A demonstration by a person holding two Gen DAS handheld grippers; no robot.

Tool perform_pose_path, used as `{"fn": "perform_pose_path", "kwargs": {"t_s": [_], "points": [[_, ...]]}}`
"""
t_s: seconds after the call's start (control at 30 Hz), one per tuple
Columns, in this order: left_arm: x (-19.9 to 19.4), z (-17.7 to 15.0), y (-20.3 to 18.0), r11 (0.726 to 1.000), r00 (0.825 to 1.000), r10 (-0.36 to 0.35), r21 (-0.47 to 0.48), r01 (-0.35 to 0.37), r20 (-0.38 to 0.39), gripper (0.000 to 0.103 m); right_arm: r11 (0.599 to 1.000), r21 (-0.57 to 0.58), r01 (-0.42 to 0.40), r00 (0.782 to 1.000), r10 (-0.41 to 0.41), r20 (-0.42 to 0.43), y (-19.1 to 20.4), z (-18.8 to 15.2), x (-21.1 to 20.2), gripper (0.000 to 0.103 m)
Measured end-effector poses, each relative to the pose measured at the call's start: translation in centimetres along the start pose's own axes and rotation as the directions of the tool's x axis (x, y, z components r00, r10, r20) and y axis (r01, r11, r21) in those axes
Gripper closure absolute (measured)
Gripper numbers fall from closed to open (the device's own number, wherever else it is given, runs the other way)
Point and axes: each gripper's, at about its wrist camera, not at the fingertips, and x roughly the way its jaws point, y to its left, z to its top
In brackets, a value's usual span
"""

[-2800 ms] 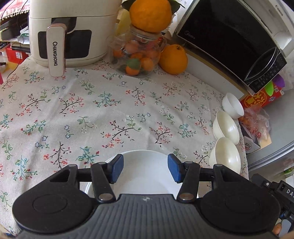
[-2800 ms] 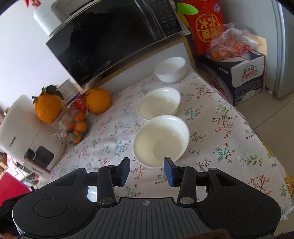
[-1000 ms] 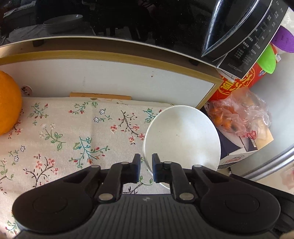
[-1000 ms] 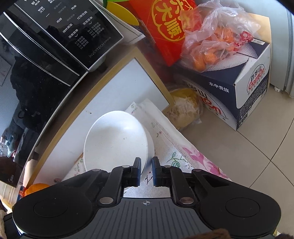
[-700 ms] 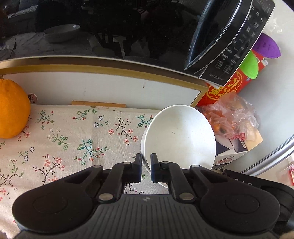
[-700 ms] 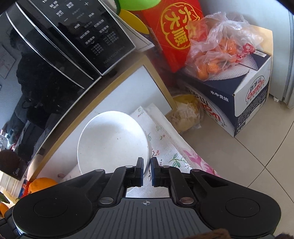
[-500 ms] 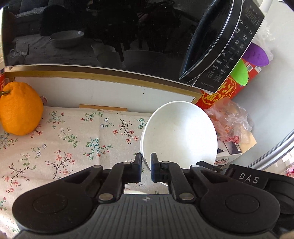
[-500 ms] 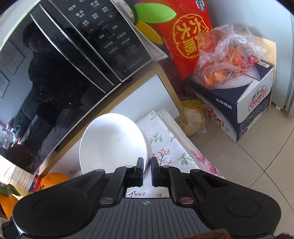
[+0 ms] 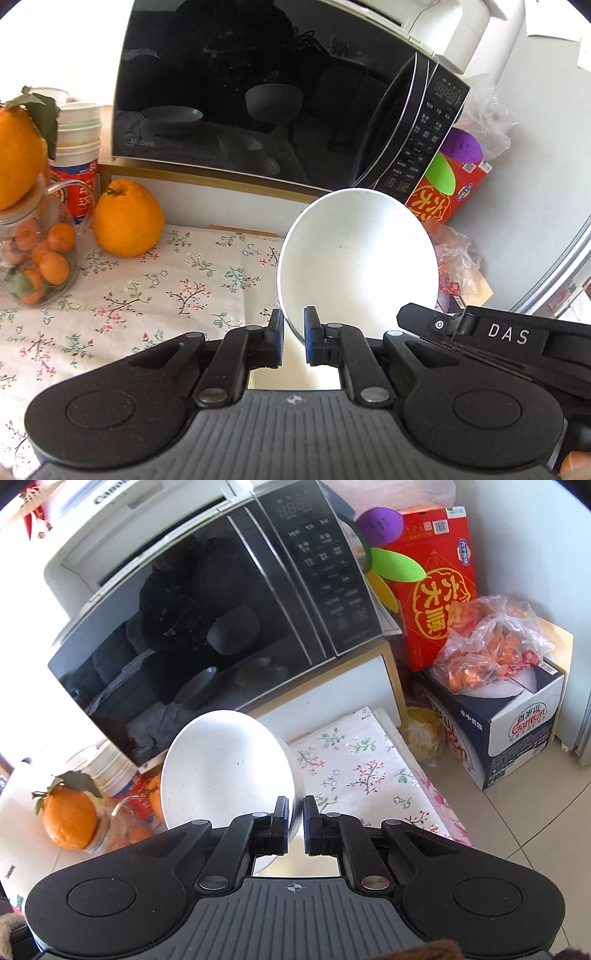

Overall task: Organize plates and bowls
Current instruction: 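Lift the cream bowl with both grippers and carry it toward the plate stack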

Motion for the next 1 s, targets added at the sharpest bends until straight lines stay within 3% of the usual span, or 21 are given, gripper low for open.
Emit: {"fn": "perform_pose_path", "kwargs": {"t_s": [0.13, 0.4, 0.73, 1.0], "points": [[-3.4, -0.8, 1.1, 1.000, 0.999, 0.018, -0.013, -0.018, 0.032, 0.093, 0.995, -0.095, -0.029, 0.999, 0.032, 0.023, 2.9, -1.7, -2.6, 0.094], [-8.0, -3.4, 4.1, 0.999, 1.000, 0.012, -0.036, -0.011, 0.029, 0.095, 0.975, -0.210, -0.068, 0.998, 0.064, -0.024, 5.8, -6.6, -6.2, 0.093], [-10.2, -7.7, 6.3, 0.998, 0.996, -0.065, -0.024, 0.064, -0.067, 0.093, 0.965, -0.259, -0.042, 0.992, 0.010, -0.123, 6.8, -10.3, -9.0, 0.092], [-9.4, -11.1, 6.5, 0.997, 0.980, -0.059, 0.037, 0.067, -0.190, 0.093, 0.951, -0.308, -0.021, 0.967, -0.060, -0.250, 5.0, -14.6, -8.4, 0.089]]}}
